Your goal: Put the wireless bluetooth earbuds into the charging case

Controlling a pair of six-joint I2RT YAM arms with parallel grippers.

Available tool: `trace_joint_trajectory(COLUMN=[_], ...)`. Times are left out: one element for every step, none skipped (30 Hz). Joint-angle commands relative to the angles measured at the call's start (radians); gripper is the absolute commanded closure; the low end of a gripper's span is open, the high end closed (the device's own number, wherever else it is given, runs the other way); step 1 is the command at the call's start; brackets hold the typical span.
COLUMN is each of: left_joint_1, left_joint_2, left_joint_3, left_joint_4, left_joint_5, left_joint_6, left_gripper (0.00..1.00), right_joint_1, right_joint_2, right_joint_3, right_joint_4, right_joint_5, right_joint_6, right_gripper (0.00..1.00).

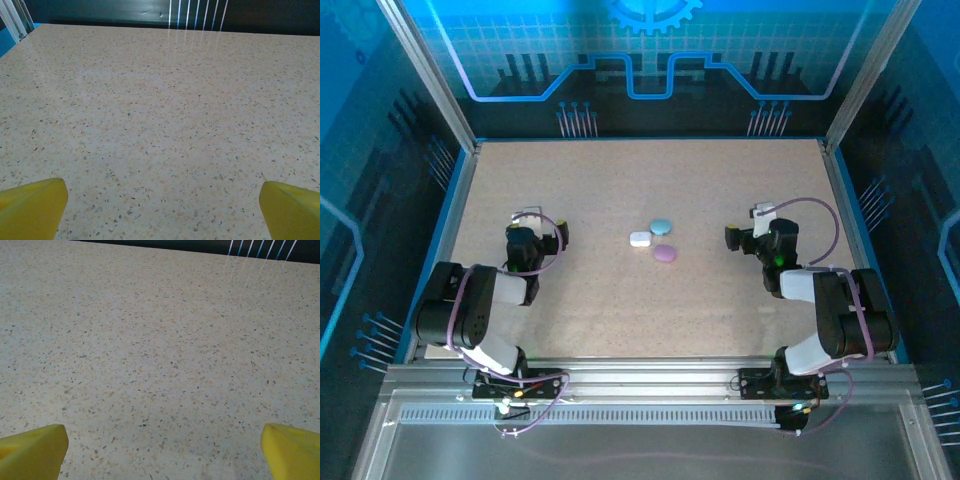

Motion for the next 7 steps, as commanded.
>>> trace_joint_trajectory(left_joint_1=[0.002,0.002,0.002,0.002,0.003,0.002,0.002], left_joint_2=[-0.013,-0.013,-0.013,-0.013,-0.013,-0.013,-0.013], left_joint_3=[0.013,0.013,0.013,0.013,0.012,0.012,0.013], left_joint_4=[0.005,0.005,0.005,0.005,0.006,0.006,0.005], left_joint_5=[0.021,0.021,0.021,0.021,0.021,0.021,0.021], left_joint_6=[-0.001,-0.001,-0.001,-0.001,-0.001,-0.001,0.0], left_gripper=[0.01,0.01,0.01,0.01,0.01,0.01,0.01], right_joint_1=[0.008,0.008,0.008,0.008,0.008,0.008,0.008], right_joint_2=[0.003,0.003,0.003,0.003,0.002,0.003,0.002], right_joint_3=[0.001,0.001,0.001,0.001,0.001,0.001,0.001], right_joint_4=[0.04,0.039,0.04,0.04,0.04,0.04,0.04], right_joint_5=[-0.007,-0.007,-0.007,-0.006,-0.007,-0.006,-0.006], right_joint_6=[-0.008,-0.008,-0.009,-0.01,-0.009,-0.009,-0.01], right_gripper=[0.0,0.0,0.0,0.0,0.0,0.0,0.0])
